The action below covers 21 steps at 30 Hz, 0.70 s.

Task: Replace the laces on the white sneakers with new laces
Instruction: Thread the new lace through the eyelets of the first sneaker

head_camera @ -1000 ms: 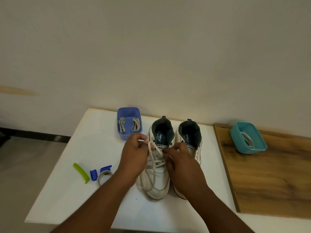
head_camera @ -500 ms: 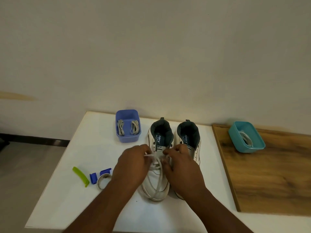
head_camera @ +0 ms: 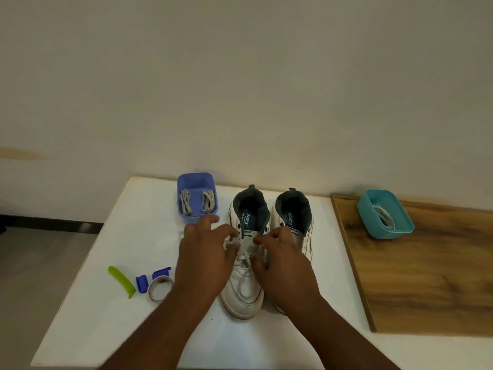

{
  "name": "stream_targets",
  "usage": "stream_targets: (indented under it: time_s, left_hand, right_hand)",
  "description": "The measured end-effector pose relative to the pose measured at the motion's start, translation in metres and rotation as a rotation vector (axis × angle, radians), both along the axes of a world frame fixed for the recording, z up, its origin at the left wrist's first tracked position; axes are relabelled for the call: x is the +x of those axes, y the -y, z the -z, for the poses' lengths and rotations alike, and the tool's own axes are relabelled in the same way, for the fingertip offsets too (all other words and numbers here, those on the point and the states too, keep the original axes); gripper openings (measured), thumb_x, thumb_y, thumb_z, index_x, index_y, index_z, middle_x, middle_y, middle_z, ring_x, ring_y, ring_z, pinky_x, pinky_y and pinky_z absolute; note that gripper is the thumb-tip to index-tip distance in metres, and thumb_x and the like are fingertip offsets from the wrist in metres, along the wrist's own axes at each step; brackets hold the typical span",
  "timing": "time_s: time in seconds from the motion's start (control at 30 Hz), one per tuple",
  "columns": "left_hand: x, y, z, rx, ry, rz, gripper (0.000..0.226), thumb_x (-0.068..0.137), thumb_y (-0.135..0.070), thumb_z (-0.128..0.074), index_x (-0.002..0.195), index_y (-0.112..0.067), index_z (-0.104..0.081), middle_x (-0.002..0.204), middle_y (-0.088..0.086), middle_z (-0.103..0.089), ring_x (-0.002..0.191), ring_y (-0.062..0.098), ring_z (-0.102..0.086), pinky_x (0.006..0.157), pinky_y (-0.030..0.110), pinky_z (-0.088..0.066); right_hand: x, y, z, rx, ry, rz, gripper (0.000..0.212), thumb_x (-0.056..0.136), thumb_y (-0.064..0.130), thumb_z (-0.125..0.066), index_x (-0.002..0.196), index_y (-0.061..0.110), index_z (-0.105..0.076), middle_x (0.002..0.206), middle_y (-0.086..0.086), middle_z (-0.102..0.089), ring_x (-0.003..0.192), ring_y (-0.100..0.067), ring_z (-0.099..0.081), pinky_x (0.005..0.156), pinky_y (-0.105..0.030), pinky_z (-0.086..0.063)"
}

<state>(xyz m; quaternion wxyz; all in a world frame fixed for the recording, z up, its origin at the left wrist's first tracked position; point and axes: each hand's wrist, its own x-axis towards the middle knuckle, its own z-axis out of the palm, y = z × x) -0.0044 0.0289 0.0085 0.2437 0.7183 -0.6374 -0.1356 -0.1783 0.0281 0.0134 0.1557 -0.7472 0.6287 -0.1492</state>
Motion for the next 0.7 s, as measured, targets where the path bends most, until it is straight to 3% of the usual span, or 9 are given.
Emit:
stream_targets:
  time_s: [0.13, 0.23, 0.3, 0.37, 0.43, 0.53, 0.63, 0.7]
  left_hand:
    - [0.003, 0.005, 0.004, 0.016, 0.085, -0.009, 0.014, 0.091, -0.040, -0.068, 0.103, -0.033, -0.072, 0.122, -0.002, -0.061, 0.104, 0.019, -0.053, 0.082, 0.028, -0.047]
    - [0.006, 0.006, -0.013, -0.154, 0.044, -0.122, 0.005, 0.091, -0.021, -0.069, 0.093, -0.022, -0.065, 0.099, 0.004, -0.063, 0.084, 0.019, -0.052, 0.067, 0.034, -0.052]
    - [0.009, 0.004, -0.024, -0.259, -0.010, -0.243, 0.006, 0.094, -0.017, -0.064, 0.096, -0.016, -0.058, 0.094, 0.006, -0.061, 0.081, 0.022, -0.053, 0.063, 0.039, -0.052]
    - [0.015, 0.004, -0.025, -0.243, -0.121, -0.335, 0.008, 0.095, -0.015, -0.060, 0.101, -0.014, -0.055, 0.091, 0.006, -0.063, 0.079, 0.023, -0.054, 0.062, 0.036, -0.047]
    - [0.018, 0.003, -0.016, -0.149, -0.098, -0.315, 0.018, 0.094, -0.012, -0.061, 0.109, -0.018, -0.055, 0.094, 0.007, -0.065, 0.080, 0.022, -0.053, 0.063, 0.035, -0.046]
    - [0.008, 0.000, -0.005, 0.012, 0.045, -0.094, 0.038, 0.090, -0.023, -0.066, 0.125, -0.035, -0.058, 0.122, 0.001, -0.061, 0.103, 0.024, -0.053, 0.083, 0.039, -0.050]
    - [-0.001, 0.000, -0.001, 0.093, 0.142, -0.019, 0.030, 0.091, -0.046, -0.065, 0.120, -0.038, -0.065, 0.129, -0.004, -0.058, 0.112, 0.020, -0.052, 0.091, 0.034, -0.046]
    - [0.002, 0.002, 0.001, 0.141, 0.133, -0.021, 0.030, 0.092, -0.050, -0.061, 0.117, -0.035, -0.069, 0.125, -0.004, -0.060, 0.110, 0.020, -0.052, 0.090, 0.033, -0.046]
  right_hand:
    - [-0.001, 0.000, 0.000, -0.006, -0.011, -0.005, 0.038, 0.096, 0.044, -0.059, 0.134, 0.036, -0.061, 0.133, 0.012, -0.043, 0.100, -0.009, -0.062, 0.081, -0.025, -0.057]
    - [-0.003, 0.001, -0.002, 0.001, -0.011, -0.001, 0.037, 0.097, 0.041, -0.058, 0.133, 0.035, -0.062, 0.132, 0.011, -0.044, 0.099, -0.009, -0.062, 0.081, -0.025, -0.057]
    - [-0.003, 0.001, -0.002, -0.006, -0.006, 0.003, 0.034, 0.099, 0.039, -0.056, 0.132, 0.034, -0.063, 0.130, 0.010, -0.045, 0.097, -0.009, -0.062, 0.082, -0.025, -0.057]
    - [-0.003, 0.001, -0.002, -0.019, 0.001, 0.001, 0.032, 0.102, 0.034, -0.051, 0.131, 0.032, -0.065, 0.128, 0.010, -0.046, 0.094, -0.008, -0.062, 0.080, -0.023, -0.056]
    - [-0.004, 0.001, -0.001, -0.019, 0.011, 0.005, 0.032, 0.103, 0.030, -0.048, 0.130, 0.030, -0.066, 0.126, 0.010, -0.047, 0.092, -0.008, -0.061, 0.079, -0.021, -0.054]
    - [-0.003, 0.001, -0.001, -0.018, 0.015, 0.003, 0.033, 0.103, 0.029, -0.048, 0.130, 0.029, -0.066, 0.125, 0.009, -0.046, 0.093, -0.008, -0.061, 0.079, -0.019, -0.052]
    - [-0.002, 0.001, -0.002, -0.007, 0.001, 0.003, 0.035, 0.098, 0.032, -0.052, 0.131, 0.031, -0.065, 0.127, 0.010, -0.045, 0.092, -0.008, -0.061, 0.077, -0.019, -0.053]
    - [-0.001, 0.000, -0.003, 0.010, -0.010, -0.003, 0.038, 0.096, 0.042, -0.056, 0.133, 0.033, -0.064, 0.129, 0.011, -0.043, 0.096, -0.007, -0.060, 0.078, -0.019, -0.053]
